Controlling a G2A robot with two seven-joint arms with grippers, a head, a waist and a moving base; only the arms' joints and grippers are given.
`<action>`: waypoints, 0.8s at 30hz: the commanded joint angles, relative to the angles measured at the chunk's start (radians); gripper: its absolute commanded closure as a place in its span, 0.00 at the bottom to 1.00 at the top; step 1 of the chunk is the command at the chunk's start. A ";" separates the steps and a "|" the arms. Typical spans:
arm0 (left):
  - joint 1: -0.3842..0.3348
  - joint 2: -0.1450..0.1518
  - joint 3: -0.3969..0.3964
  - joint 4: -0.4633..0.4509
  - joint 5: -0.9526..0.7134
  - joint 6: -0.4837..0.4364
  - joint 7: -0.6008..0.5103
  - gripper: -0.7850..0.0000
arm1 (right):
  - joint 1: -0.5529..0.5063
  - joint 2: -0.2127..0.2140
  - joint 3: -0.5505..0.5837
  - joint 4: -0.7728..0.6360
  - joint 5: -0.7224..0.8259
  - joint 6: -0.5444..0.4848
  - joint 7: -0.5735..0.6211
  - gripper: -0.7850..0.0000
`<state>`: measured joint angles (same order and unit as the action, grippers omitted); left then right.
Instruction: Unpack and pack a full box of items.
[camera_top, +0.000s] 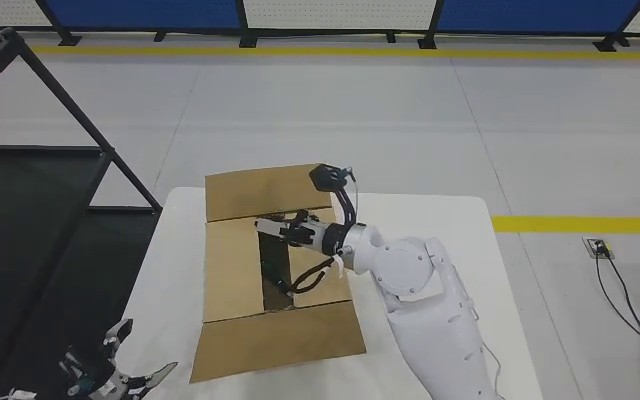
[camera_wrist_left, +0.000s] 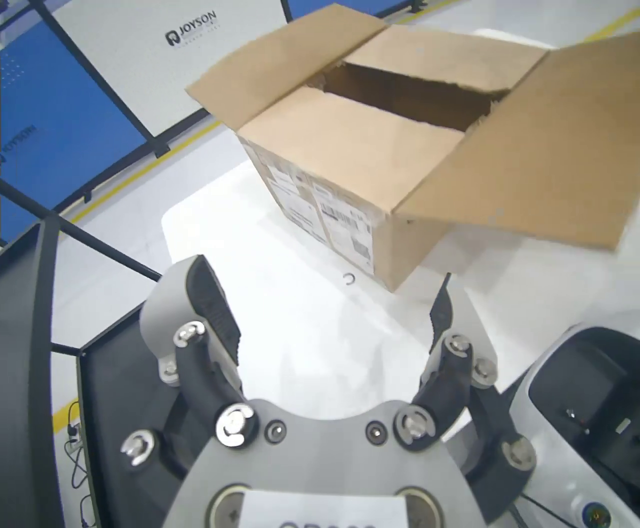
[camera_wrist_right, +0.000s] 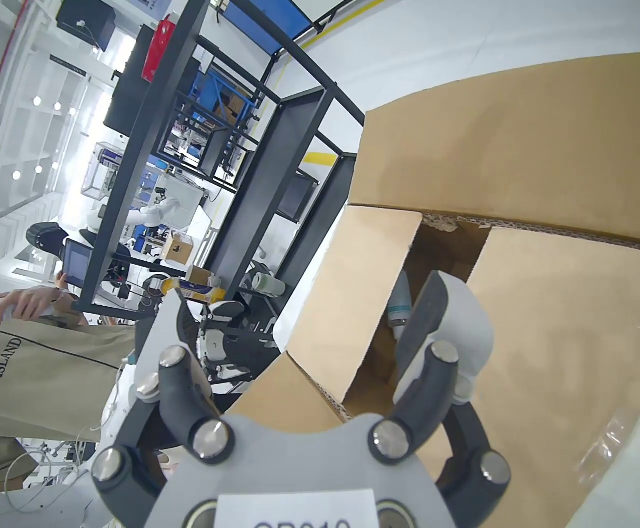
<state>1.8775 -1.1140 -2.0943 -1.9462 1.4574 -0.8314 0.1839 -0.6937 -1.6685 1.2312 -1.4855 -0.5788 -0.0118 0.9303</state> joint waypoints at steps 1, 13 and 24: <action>0.012 0.003 0.003 0.005 0.053 -0.019 0.043 0.00 | 0.005 0.003 0.002 0.001 0.006 -0.002 0.001 0.00; -0.013 0.007 0.110 -0.034 0.069 0.004 0.128 0.00 | 0.064 0.004 0.031 0.100 0.026 0.170 -0.204 0.00; -0.047 0.000 0.132 -0.085 -0.182 0.105 0.041 0.00 | 0.097 0.004 0.046 0.165 0.031 0.187 -0.246 0.00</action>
<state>1.8308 -1.1134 -1.9641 -2.0225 1.2955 -0.7360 0.2382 -0.5967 -1.6643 1.2767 -1.3209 -0.5479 0.1757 0.6841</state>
